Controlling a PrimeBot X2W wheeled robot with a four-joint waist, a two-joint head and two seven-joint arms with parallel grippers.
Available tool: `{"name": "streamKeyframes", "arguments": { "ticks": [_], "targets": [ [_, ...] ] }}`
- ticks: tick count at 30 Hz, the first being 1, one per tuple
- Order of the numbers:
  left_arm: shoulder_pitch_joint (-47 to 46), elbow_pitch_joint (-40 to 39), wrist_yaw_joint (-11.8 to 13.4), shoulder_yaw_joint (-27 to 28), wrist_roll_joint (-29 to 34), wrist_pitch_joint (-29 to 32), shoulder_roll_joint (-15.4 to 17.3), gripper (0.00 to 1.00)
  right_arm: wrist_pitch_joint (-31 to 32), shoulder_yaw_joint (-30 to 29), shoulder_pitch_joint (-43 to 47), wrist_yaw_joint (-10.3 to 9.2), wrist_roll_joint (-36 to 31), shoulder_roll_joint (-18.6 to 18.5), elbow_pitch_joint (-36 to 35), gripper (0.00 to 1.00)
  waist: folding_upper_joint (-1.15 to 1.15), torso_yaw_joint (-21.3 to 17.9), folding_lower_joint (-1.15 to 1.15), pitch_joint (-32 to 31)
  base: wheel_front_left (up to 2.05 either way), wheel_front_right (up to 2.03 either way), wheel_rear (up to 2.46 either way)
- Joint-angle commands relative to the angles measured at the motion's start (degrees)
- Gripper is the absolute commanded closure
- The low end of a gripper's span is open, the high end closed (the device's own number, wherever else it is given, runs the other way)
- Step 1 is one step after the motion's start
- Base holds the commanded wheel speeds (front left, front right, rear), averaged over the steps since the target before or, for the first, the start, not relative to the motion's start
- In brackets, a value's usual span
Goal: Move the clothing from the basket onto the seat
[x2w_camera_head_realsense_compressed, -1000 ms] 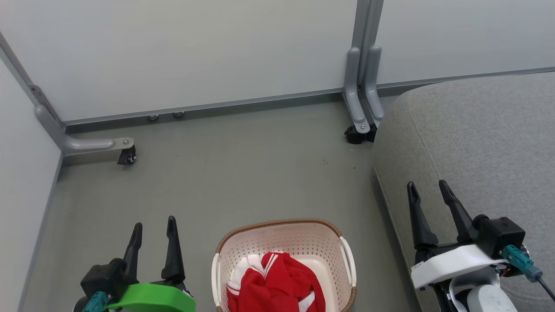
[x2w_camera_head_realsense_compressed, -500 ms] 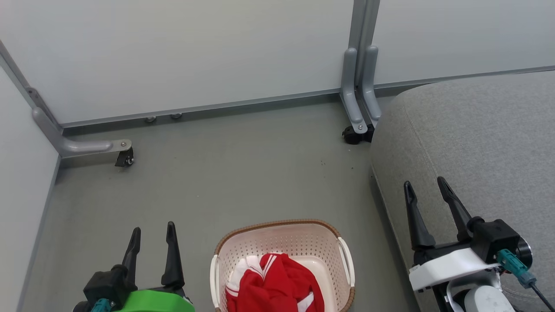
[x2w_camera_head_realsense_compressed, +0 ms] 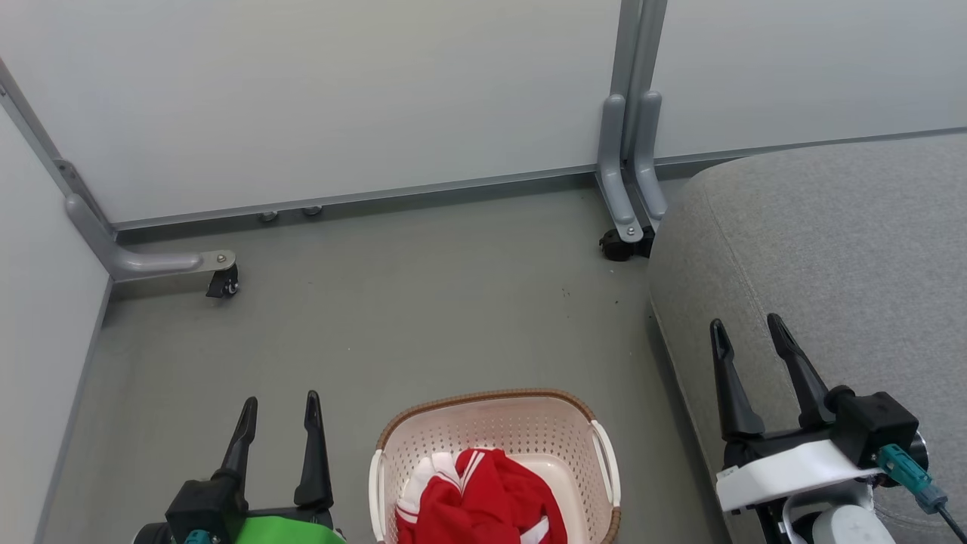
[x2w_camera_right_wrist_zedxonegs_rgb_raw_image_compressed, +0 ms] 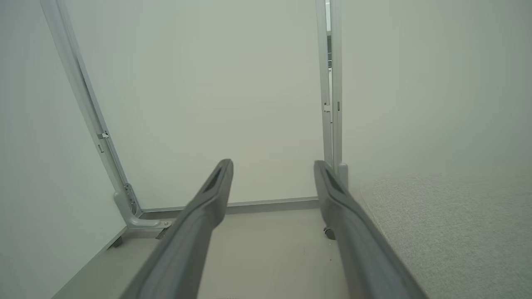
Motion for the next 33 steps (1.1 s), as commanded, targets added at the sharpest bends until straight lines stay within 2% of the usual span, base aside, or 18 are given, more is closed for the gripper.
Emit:
{"name": "streamKeyframes", "arguments": {
  "ticks": [1,5,10,25,33],
  "targets": [
    [0.62,-0.34,-0.36,0.05,0.22,-0.43,0.36,0.0,-0.43,-0.02,0.89,0.0,0.42,-0.12,0.4,0.0,0.0,0.03,0.0,-0.07,0.0,0.0,0.0],
    [1.0,-0.12,-0.74,0.43,0.14,-0.47,0.37,0.0,-0.54,-0.07,1.15,0.0,6.03,-0.14,2.56,0.0,0.0,-0.03,0.0,-0.07,0.0,0.0,0.0],
    [0.92,0.28,-1.41,0.55,0.09,-0.47,0.37,0.0,-0.54,0.13,0.16,0.0,9.71,-0.12,4.12,0.0,0.0,-0.13,0.0,0.36,0.0,0.0,0.0],
    [0.73,0.81,-1.79,0.18,0.74,-0.47,0.37,0.0,-0.54,0.83,-0.07,0.0,8.68,-0.12,4.48,0.0,0.0,-0.55,0.0,0.73,0.0,0.0,0.0],
    [-0.18,1.84,-2.07,-0.93,3.26,-0.46,0.35,0.0,-0.54,1.15,-0.87,0.0,7.04,-0.12,4.52,0.0,0.0,-3.04,0.0,2.67,0.0,0.0,0.0]
  ]
}}
